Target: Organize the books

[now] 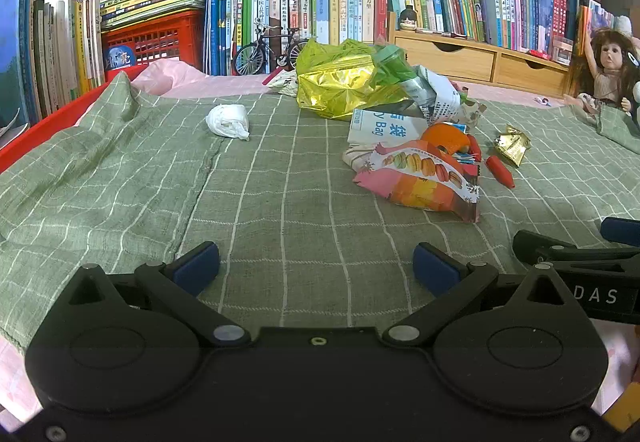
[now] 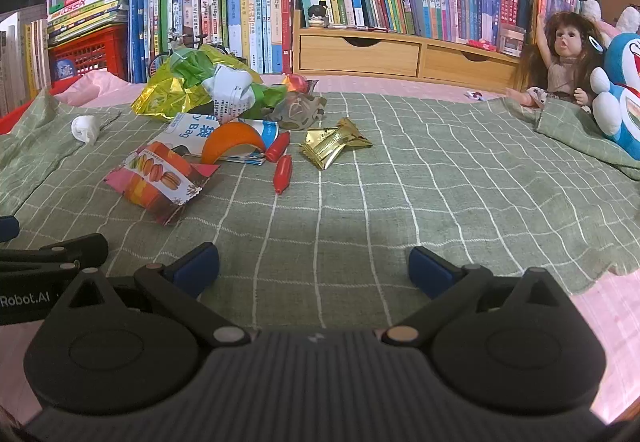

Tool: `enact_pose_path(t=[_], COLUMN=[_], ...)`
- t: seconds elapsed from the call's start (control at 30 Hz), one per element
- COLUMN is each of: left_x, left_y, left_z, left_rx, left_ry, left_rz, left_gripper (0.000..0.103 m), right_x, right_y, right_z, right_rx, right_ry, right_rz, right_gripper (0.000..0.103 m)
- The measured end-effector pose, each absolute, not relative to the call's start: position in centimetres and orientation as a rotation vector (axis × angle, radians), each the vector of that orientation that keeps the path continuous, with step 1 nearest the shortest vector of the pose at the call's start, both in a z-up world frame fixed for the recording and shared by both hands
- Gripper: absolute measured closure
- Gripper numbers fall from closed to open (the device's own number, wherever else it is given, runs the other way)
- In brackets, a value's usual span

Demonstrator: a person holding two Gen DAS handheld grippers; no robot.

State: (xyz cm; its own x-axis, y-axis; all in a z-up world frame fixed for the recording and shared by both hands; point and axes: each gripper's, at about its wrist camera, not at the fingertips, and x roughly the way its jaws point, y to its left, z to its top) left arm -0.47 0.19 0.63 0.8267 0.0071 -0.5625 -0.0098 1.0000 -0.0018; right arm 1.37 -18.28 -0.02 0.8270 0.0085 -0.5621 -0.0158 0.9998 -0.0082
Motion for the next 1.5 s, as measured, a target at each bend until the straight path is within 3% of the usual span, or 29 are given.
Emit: enact_pose_path(t=[1.5], left_x=[-0.33], left_y=[0.03], left_z=[0.38], left_rx=[-0.005], left_ry=[0.593], left_rz=[0.010], left_gripper=[0.000], right_x=[1.73], right_y=[-18.61], right_z=[0.12], right_rx=[-0.024], right_ry=[0.623], right_rz=[0.059], right_gripper=[0.000])
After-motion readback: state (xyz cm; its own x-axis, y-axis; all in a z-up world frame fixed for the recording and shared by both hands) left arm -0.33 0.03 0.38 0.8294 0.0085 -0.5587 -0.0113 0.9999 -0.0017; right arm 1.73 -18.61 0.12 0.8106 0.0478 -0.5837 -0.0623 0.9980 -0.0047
